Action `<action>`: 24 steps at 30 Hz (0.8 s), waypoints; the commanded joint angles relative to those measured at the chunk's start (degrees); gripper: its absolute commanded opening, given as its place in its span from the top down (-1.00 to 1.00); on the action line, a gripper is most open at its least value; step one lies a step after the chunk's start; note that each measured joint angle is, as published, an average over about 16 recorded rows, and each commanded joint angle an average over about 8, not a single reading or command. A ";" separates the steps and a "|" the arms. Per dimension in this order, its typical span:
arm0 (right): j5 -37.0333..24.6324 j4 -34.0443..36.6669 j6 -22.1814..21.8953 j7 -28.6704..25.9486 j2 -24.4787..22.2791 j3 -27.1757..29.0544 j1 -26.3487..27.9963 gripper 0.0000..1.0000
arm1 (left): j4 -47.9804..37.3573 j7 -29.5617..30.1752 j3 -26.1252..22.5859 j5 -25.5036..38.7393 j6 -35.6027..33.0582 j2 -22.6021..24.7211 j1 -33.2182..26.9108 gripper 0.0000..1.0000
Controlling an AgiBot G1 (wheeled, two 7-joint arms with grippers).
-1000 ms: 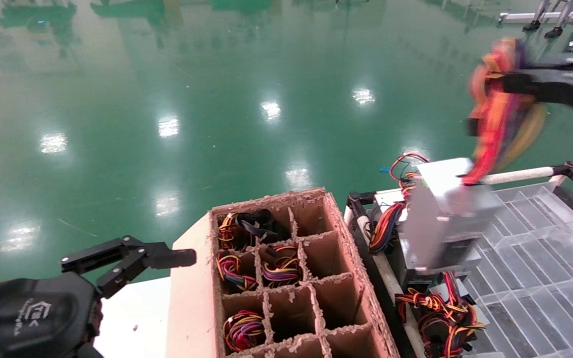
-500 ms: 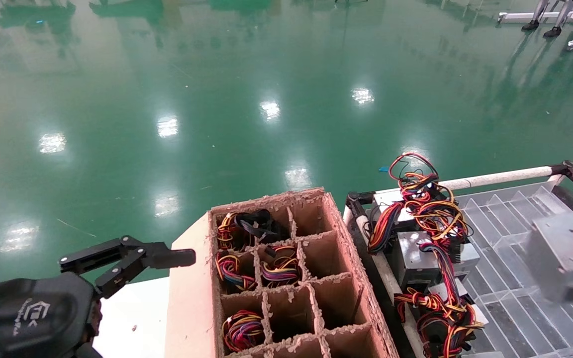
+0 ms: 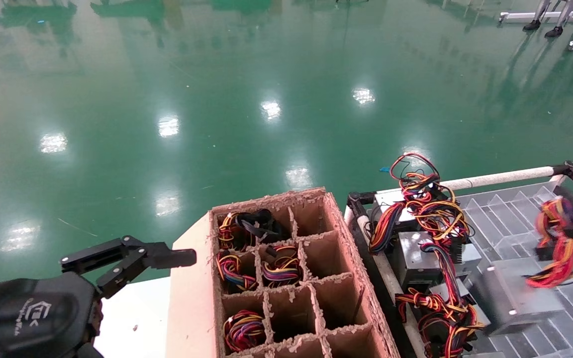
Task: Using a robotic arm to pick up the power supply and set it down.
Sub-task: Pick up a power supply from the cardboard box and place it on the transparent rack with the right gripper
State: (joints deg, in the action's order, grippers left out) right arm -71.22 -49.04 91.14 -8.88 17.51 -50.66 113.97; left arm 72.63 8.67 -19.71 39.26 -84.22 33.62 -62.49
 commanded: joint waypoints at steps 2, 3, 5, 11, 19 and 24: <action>1.27 0.84 -0.11 0.33 0.86 -2.15 -0.19 1.00 | 0.00 0.00 0.00 0.00 0.00 0.00 0.00 -1.00; 1.58 1.27 -0.16 0.38 1.21 -2.72 -0.22 1.00 | 0.00 0.00 0.00 0.00 0.00 0.00 0.00 -1.00; 2.22 2.29 -0.27 0.58 1.90 -3.83 -0.38 1.00 | 0.00 0.00 -0.01 0.00 0.00 0.00 0.00 -1.00; 4.01 5.97 -0.62 2.04 3.20 -6.35 -1.42 1.00 | 0.00 -0.01 -0.01 -0.01 0.00 0.00 0.00 -1.00; 6.56 10.55 -0.83 4.25 2.98 -8.33 -3.21 1.00 | 0.00 -0.01 -0.02 -0.01 0.01 -0.01 0.00 -1.00; 8.39 13.28 -1.11 5.46 2.65 -9.13 -4.55 1.00 | 0.00 -0.01 -0.02 -0.01 0.01 -0.01 -0.01 -1.00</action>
State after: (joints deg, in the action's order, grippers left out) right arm -62.90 -35.67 89.99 -3.38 20.31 -59.68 109.39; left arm 72.63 8.65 -19.74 39.24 -84.21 33.61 -62.50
